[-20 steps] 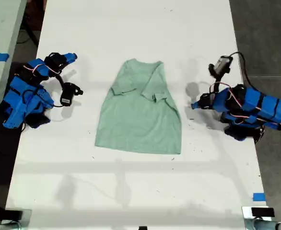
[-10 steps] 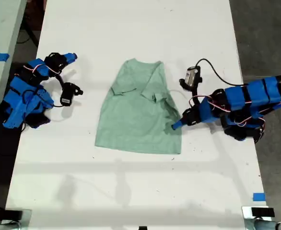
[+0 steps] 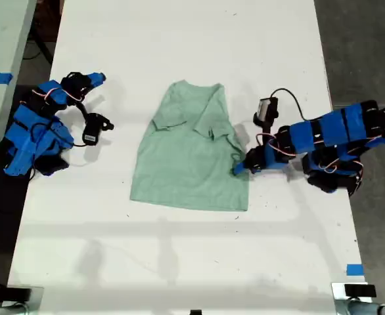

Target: Fold t shirt

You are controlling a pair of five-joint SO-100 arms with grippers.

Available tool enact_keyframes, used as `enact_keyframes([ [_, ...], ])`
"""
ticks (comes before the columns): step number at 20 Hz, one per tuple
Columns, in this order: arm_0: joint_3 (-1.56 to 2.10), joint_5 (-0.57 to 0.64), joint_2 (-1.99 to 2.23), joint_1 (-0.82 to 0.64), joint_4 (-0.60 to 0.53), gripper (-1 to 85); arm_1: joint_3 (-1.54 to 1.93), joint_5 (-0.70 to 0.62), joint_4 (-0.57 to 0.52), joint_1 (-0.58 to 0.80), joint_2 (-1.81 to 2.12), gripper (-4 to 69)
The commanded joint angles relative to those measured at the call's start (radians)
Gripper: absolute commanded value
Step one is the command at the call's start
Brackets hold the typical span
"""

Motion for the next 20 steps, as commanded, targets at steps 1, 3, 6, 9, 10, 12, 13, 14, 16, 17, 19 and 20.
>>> enact_keyframes([
  [1, 0.043, -0.003, 0.008, -0.009, 0.0, 2.4, 0.018, 0.015, -0.103, 0.035, -0.028, 26.2],
  [3, 0.043, -0.003, 0.008, -0.009, 0.0, 2.4, 0.028, 0.017, -0.166, 0.043, -0.06, 18.0],
  [6, 0.043, -0.002, 0.008, -0.008, 0.0, 2.4, -0.017, 0.021, -0.173, 0.048, -0.124, 0.7],
  [9, 0.043, -0.002, 0.008, -0.008, 0.0, 2.4, -0.097, 0.034, -0.012, 0.043, -0.135, 0.7],
  [10, 0.043, -0.002, 0.008, -0.008, 0.0, 2.4, -0.115, 0.038, 0.055, 0.043, -0.103, 0.6],
  [12, 0.043, -0.002, 0.008, -0.009, 0.0, 2.5, -0.152, 0.025, 0.192, 0.061, -0.005, 0.5],
  [13, 0.043, 0.0, 0.008, -0.009, 0.0, 2.5, -0.167, -0.002, 0.239, 0.078, 0.057, 0.5],
  [14, 0.043, 0.0, 0.008, -0.009, 0.0, 2.5, -0.186, -0.032, 0.268, 0.094, 0.114, 0.5],
  [16, 0.043, 0.0, 0.008, -0.011, 0.0, 2.5, -0.291, -0.087, 0.344, 0.114, 0.14, 0.5],
  [17, 0.043, 0.0, 0.008, -0.012, 0.0, 2.5, -0.35, -0.11, 0.36, 0.115, 0.13, 0.5],
  [19, 0.043, 0.0, 0.008, -0.012, 0.0, 2.5, -0.472, -0.149, 0.373, 0.115, 0.077, 0.5],
  [20, 0.043, 0.0, 0.008, -0.012, 0.0, 2.5, -0.541, -0.166, 0.374, 0.112, 0.018, 0.5],
])
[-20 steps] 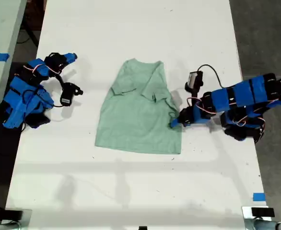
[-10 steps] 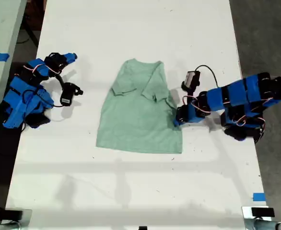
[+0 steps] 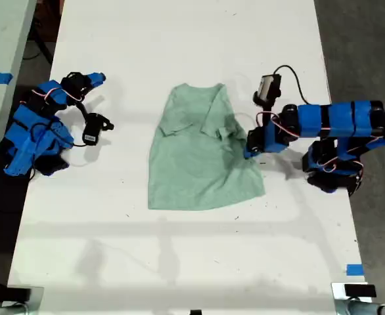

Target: Fold t shirt

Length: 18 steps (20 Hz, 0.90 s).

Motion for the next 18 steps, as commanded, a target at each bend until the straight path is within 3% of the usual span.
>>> enact_keyframes([
  [1, 0.043, 0.0, 0.008, -0.012, 0.0, 2.5, -0.232, -0.06, 0.012, 0.003, -0.121, 0.5],
  [9, 0.043, 0.0, 0.008, -0.012, 0.002, 2.6, -1.157, -0.187, 0.146, -0.049, -0.957, 2.5],
  [11, 0.043, 0.003, 0.008, -0.014, 0.002, 2.6, -1.149, -0.192, 0.141, -0.046, -0.934, 8.9],
  [18, 0.043, 0.006, 0.008, -0.017, 0.003, 2.6, -1.097, -0.238, 0.192, -0.041, -0.736, 12.5],
])
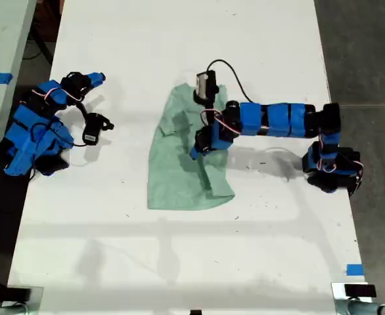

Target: Fold t shirt

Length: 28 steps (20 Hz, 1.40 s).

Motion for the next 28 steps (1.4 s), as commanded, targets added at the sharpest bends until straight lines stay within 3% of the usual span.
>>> enact_keyframes([
  [1, 0.043, 0.006, 0.008, -0.014, 0.003, 2.6, -0.026, -0.035, 0.028, -0.011, 0.147, 12.6],
  [6, 0.043, 0.006, 0.008, -0.014, 0.003, 2.6, 0.11, -0.025, 0.163, 0.032, 0.348, 13.1],
  [9, 0.043, 0.006, 0.008, -0.014, 0.003, 2.6, 0.411, -0.015, 0.183, 0.091, 0.586, 15.0],
  [11, 0.043, 0.006, 0.008, -0.014, 0.003, 2.6, 0.735, -0.02, 0.086, 0.133, 0.842, 14.8],
  [13, 0.043, 0.006, 0.008, -0.012, 0.003, 2.6, 1.118, -0.097, -0.077, 0.189, 1.181, 2.2],
  [14, 0.043, 0.006, 0.008, -0.012, 0.003, 2.6, 1.322, -0.146, -0.143, 0.242, 1.371, 1.2],
  [16, 0.043, 0.006, 0.008, -0.014, 0.003, 2.6, 1.669, -0.235, -0.183, 0.344, 1.744, 1.1],
  [19, 0.043, 0.006, 0.008, -0.012, 0.002, 2.1, 2.103, -0.316, -0.199, 0.334, 2.206, 1.1],
  [28, 0.043, 0.023, 0.008, 0.021, -0.012, -0.3, 2.089, -0.209, -0.114, 0.322, 2.195, 1.0],
])
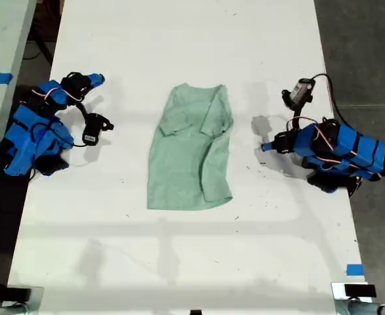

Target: Fold t shirt

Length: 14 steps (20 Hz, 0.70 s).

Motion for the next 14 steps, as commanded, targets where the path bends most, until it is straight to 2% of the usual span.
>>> enact_keyframes([
  [1, 0.043, 0.011, 0.008, 0.023, -0.012, -0.3, 0.035, 0.054, 0.015, 0.018, 0.012, 1.0],
  [14, 0.043, 0.012, 0.008, 0.021, -0.012, -0.3, 0.038, 0.086, 0.031, 0.034, 0.012, 1.0],
])
